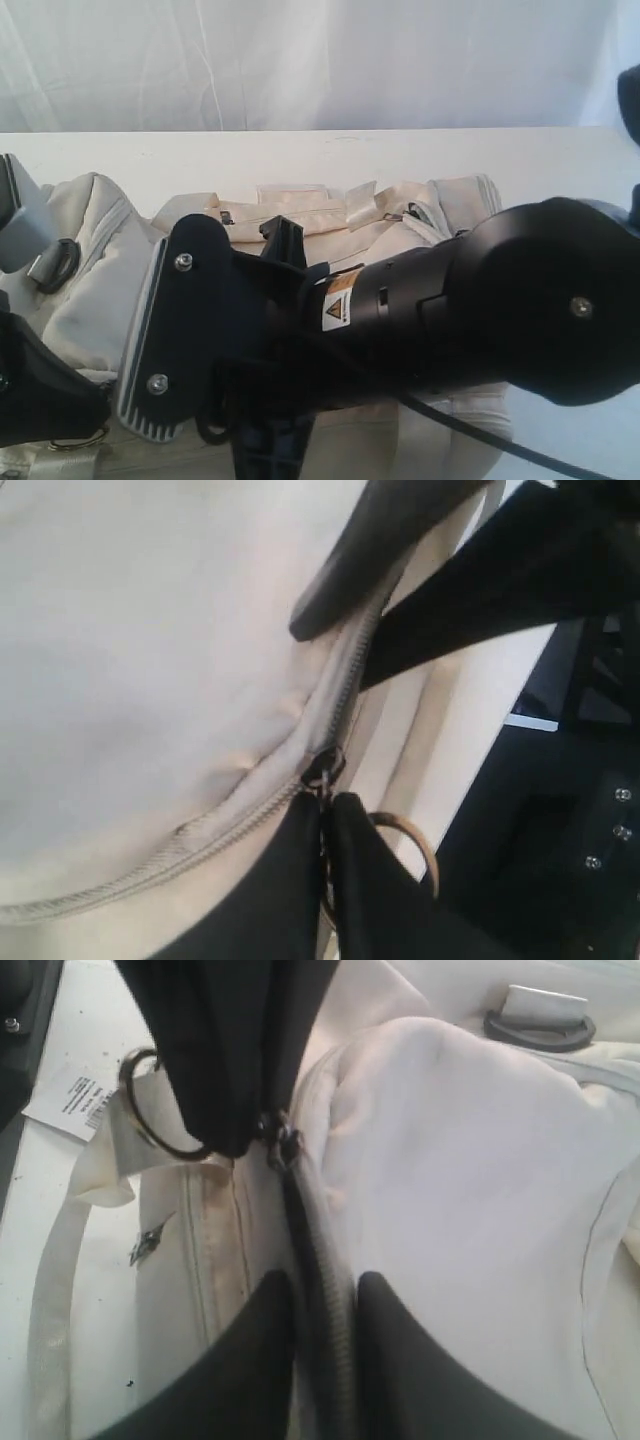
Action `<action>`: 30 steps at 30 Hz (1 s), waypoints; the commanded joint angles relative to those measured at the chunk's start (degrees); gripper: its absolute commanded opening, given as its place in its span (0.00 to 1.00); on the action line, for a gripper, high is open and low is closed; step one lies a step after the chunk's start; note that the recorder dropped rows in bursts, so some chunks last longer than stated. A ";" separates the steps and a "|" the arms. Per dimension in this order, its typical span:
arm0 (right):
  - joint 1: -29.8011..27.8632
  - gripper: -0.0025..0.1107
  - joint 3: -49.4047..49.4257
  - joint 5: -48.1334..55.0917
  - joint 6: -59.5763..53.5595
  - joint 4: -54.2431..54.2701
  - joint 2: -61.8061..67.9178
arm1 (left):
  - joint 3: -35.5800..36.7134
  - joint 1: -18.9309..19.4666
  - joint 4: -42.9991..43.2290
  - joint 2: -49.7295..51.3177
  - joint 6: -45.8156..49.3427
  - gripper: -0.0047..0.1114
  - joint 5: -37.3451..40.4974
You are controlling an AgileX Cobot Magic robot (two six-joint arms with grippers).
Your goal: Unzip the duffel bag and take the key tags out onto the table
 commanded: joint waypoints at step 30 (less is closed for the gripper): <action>-0.07 0.02 0.21 18.90 38.49 -30.70 -1.64 | -15.89 6.90 32.91 14.06 -16.51 0.04 2.59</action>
